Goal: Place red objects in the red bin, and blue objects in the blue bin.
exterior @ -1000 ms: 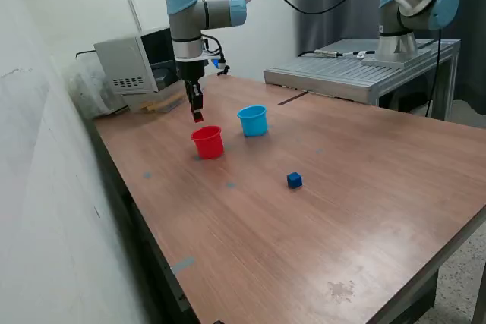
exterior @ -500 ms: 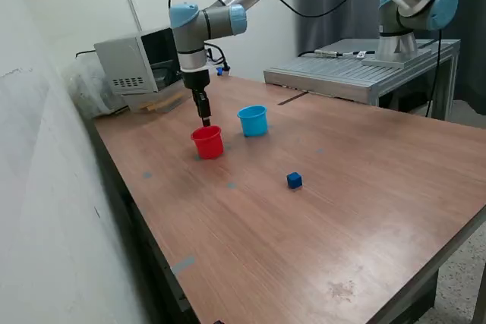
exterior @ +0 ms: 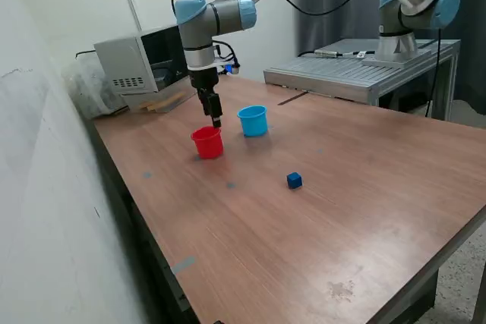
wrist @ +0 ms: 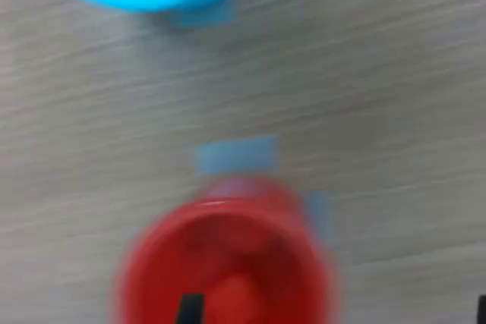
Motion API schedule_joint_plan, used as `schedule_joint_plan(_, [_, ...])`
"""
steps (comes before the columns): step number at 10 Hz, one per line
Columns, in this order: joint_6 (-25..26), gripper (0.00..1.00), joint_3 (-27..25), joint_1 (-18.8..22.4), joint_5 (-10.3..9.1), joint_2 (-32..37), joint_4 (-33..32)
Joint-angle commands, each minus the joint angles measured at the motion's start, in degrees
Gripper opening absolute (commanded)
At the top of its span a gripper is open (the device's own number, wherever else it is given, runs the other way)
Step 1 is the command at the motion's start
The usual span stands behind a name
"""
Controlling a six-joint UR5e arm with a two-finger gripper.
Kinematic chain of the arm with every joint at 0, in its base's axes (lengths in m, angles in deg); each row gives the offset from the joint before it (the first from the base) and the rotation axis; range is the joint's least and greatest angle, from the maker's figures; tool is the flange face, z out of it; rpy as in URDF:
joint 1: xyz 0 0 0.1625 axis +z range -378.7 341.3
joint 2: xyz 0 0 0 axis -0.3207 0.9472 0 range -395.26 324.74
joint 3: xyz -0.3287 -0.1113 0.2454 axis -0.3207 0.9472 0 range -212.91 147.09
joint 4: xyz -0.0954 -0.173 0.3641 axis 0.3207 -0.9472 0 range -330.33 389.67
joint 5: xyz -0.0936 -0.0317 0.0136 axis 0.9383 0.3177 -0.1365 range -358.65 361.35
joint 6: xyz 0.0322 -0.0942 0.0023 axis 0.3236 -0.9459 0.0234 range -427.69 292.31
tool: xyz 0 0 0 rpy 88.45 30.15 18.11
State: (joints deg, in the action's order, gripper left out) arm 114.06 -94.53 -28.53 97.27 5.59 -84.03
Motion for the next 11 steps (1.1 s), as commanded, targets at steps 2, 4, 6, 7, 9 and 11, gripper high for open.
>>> schedule_joint_plan(2, [2.27,1.00,-0.70,7.52,-2.56,2.21,2.07])
schedule_joint_plan(4, [7.64,1.00,-3.15,10.95,-5.02,3.53,3.74])
schedule_joint_plan(6, [10.45,1.00,-4.47,14.03,-8.79,3.71,3.39])
schedule_joint_plan(7, [11.43,1.00,-4.56,15.26,-8.90,3.62,2.52])
schedule_joint_plan(9, [14.76,1.00,-5.35,15.54,-8.90,2.31,-0.81])
schedule_joint_plan(11, [15.30,1.00,-5.71,15.54,-8.90,-0.67,-3.54])
